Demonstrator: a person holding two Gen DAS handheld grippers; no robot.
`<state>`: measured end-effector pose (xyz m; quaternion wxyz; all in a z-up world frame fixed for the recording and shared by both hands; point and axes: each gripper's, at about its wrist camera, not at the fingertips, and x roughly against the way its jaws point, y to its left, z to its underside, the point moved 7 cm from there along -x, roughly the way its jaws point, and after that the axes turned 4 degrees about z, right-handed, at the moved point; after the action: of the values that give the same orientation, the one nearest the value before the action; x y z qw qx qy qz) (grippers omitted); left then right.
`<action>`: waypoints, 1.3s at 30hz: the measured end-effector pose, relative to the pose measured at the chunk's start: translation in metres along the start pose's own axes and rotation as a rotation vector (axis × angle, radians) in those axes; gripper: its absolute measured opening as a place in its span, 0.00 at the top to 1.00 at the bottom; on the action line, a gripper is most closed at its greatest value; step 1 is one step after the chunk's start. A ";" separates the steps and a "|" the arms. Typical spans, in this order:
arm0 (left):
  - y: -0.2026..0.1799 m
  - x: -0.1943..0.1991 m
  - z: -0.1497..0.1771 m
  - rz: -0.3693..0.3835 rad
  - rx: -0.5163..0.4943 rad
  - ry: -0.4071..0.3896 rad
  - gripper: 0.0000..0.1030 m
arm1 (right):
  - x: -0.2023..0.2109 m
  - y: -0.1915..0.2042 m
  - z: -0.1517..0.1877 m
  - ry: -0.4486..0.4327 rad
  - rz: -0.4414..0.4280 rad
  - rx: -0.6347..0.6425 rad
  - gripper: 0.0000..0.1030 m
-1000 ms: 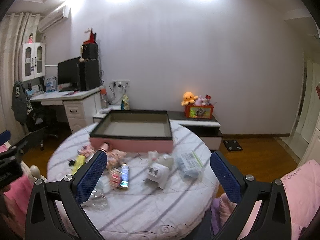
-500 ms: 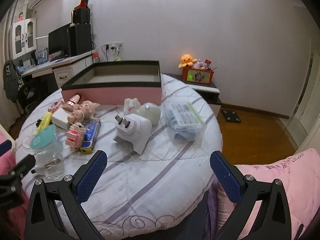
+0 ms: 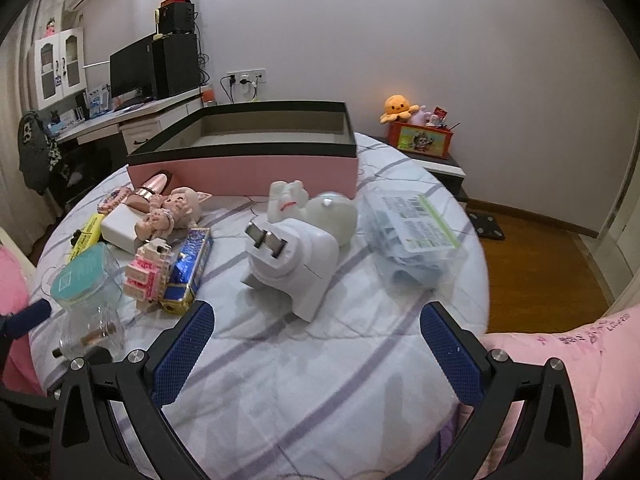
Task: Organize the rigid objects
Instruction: 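Grasp the clear glass bottle with the left tool while the right tool grasps the white plug adapter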
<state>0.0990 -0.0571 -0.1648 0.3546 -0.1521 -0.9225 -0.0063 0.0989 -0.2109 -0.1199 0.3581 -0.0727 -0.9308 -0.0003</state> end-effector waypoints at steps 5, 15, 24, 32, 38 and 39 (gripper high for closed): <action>-0.004 -0.014 -0.004 0.063 0.020 0.035 0.27 | -0.011 0.002 -0.006 0.008 -0.026 -0.017 0.03; 0.004 -0.020 -0.005 0.074 0.020 0.090 0.49 | -0.034 0.003 -0.007 0.082 -0.093 -0.041 0.10; 0.000 -0.020 -0.006 -0.001 0.075 0.092 0.50 | -0.062 0.002 -0.015 0.135 -0.187 -0.037 0.18; -0.002 -0.012 -0.006 0.006 0.084 0.071 0.50 | -0.065 0.007 -0.020 0.150 -0.209 -0.044 0.39; -0.002 -0.001 -0.010 0.093 0.041 0.060 0.50 | -0.055 0.013 -0.018 0.135 -0.193 -0.081 0.41; 0.000 0.001 -0.011 0.106 0.040 0.062 0.50 | -0.052 0.013 -0.018 0.133 -0.192 -0.086 0.41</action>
<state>0.1050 -0.0586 -0.1561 0.3856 -0.1933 -0.9018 0.0264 0.1508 -0.2060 -0.1422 0.4138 0.0015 -0.9069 -0.0793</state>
